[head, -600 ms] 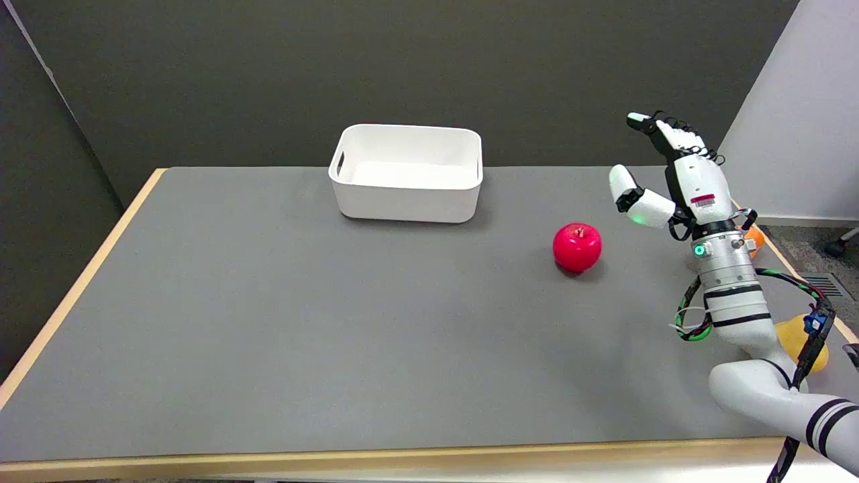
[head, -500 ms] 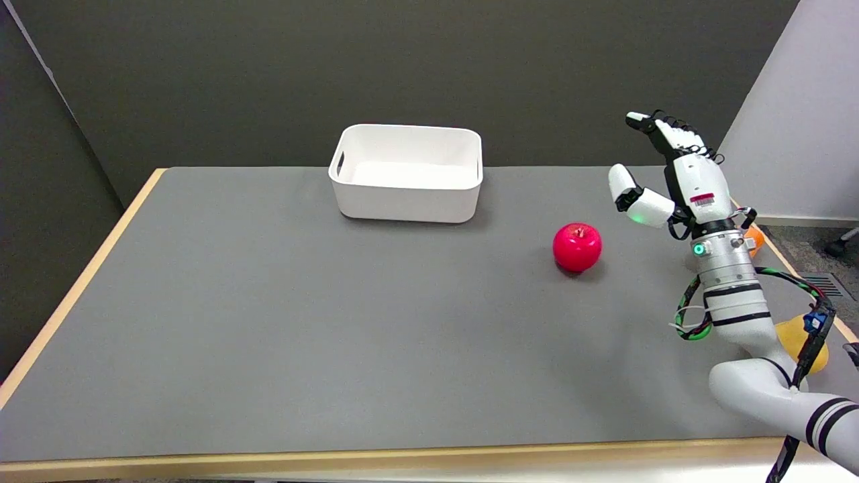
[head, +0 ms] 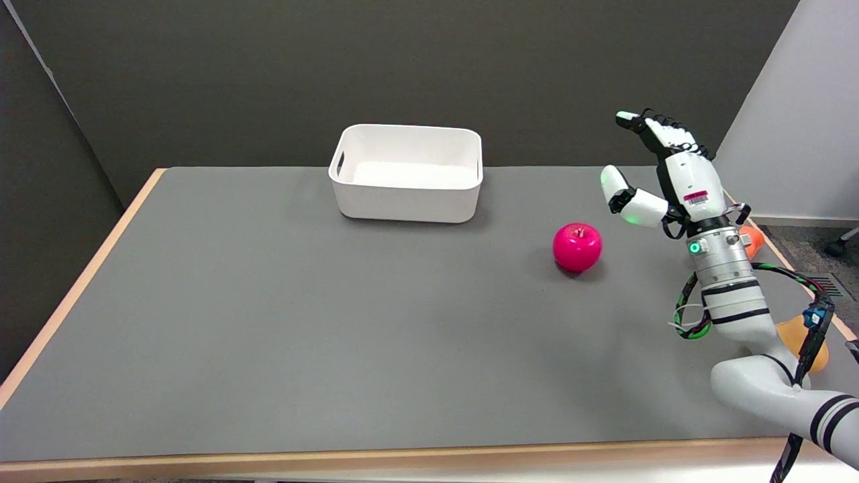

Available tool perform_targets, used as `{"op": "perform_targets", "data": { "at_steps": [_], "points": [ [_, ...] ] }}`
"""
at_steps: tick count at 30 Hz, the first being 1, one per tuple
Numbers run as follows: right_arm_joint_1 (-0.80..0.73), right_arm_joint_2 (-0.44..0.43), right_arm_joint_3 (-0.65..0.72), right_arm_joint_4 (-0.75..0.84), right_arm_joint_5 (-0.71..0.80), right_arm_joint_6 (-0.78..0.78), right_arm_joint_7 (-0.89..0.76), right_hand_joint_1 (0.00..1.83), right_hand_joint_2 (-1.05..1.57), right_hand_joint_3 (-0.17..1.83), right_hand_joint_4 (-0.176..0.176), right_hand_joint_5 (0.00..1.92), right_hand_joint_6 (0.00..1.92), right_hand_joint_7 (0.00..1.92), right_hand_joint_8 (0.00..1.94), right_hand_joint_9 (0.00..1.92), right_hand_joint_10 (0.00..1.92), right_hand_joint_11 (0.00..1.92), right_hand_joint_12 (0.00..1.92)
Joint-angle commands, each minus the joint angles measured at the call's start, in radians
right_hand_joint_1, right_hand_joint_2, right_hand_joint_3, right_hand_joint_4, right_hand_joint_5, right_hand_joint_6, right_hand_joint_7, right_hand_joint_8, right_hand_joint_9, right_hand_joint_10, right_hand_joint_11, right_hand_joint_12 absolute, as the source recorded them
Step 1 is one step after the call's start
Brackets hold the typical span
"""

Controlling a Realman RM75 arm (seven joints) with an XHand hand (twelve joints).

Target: Pick up the red apple.

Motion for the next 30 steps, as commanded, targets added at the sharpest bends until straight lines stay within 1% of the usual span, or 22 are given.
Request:
{"op": "perform_targets", "data": {
  "at_steps": [1, 5, 8, 13, 17, 20, 24, 30],
  "points": [
    [-0.056, 0.025, -0.019, 0.06, -0.01, 0.008, -0.011, 0.25, 0.68, 1.0, 0.092, 0.23, 0.49, 0.32, 0.36, 0.2, 0.67, 0.12, 1.16],
    [-0.089, 0.028, -0.015, 0.081, -0.001, -0.008, -0.027, 0.27, 0.68, 1.0, 0.092, 0.23, 0.49, 0.32, 0.36, 0.2, 0.67, 0.13, 1.16],
    [-0.113, 0.035, 0.002, 0.096, -0.011, -0.04, -0.073, 0.27, 0.67, 1.0, 0.09, 0.24, 0.5, 0.32, 0.37, 0.2, 0.67, 0.13, 1.16],
    [-0.168, 0.039, 0.025, 0.134, -0.019, -0.038, -0.158, 0.28, 0.65, 0.99, 0.087, 0.25, 0.51, 0.32, 0.38, 0.2, 0.67, 0.12, 1.15],
    [-0.208, 0.042, 0.052, 0.152, -0.013, -0.031, -0.176, 0.29, 0.64, 0.99, 0.085, 0.25, 0.51, 0.33, 0.38, 0.2, 0.68, 0.11, 1.15],
    [-0.258, 0.042, 0.1, 0.19, -0.009, 0.0, -0.171, 0.3, 0.63, 0.98, 0.078, 0.25, 0.52, 0.33, 0.39, 0.21, 0.68, 0.11, 1.15],
    [-0.355, 0.049, 0.194, 0.249, -0.015, 0.053, -0.171, 0.27, 0.64, 0.98, 0.078, 0.25, 0.52, 0.33, 0.39, 0.2, 0.69, 0.11, 1.16],
    [-0.454, 0.034, 0.281, 0.287, -0.008, 0.096, -0.171, 0.26, 0.65, 0.98, 0.077, 0.25, 0.51, 0.32, 0.38, 0.2, 0.69, 0.11, 1.16]
  ]
}}
